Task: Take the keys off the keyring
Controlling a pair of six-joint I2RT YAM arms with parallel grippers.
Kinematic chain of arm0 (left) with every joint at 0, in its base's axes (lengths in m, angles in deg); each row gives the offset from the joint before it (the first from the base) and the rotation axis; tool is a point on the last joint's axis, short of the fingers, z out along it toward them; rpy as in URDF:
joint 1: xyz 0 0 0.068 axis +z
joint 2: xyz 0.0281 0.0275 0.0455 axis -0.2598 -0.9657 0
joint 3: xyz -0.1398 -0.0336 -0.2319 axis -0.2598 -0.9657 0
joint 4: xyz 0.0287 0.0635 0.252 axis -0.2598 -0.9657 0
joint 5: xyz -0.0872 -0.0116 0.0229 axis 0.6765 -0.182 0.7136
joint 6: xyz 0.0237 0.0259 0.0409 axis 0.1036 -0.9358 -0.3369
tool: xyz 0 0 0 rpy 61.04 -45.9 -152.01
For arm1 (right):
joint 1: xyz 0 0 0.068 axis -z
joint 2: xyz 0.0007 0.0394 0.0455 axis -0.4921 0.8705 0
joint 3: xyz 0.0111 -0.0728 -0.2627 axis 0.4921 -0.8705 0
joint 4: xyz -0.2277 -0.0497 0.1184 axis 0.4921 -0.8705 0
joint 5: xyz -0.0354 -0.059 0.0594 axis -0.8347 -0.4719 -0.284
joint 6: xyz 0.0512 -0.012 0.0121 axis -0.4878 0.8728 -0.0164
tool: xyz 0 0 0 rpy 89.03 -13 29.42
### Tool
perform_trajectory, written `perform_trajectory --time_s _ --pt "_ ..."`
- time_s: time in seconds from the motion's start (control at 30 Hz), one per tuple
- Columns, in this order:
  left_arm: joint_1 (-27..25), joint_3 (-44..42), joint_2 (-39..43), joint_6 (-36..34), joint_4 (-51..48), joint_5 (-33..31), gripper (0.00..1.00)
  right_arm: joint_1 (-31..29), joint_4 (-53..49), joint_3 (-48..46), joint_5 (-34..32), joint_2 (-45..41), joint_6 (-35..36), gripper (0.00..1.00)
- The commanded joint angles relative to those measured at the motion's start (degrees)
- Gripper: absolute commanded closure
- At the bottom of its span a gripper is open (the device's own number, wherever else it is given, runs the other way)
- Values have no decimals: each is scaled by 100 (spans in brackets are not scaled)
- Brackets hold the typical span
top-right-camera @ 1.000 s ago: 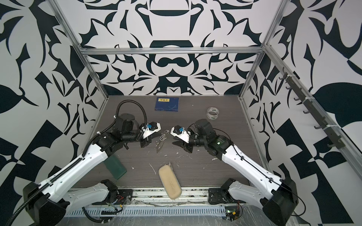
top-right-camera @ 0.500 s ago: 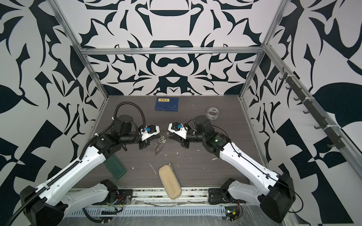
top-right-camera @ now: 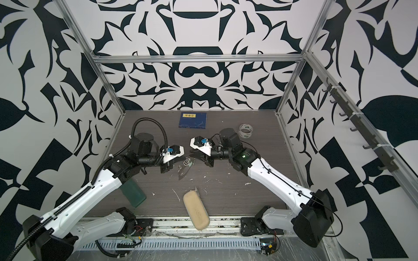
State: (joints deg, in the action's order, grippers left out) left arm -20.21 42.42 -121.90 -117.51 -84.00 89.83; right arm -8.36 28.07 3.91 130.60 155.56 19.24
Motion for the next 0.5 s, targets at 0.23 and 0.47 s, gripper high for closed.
perform_trajectory --time_s 0.23,0.47 --pt "11 -57 88 -111 3 219 100 -21 330 181 566 116 -293 80" --pt "11 -65 106 -48 32 222 100 -45 213 133 547 135 -189 79"
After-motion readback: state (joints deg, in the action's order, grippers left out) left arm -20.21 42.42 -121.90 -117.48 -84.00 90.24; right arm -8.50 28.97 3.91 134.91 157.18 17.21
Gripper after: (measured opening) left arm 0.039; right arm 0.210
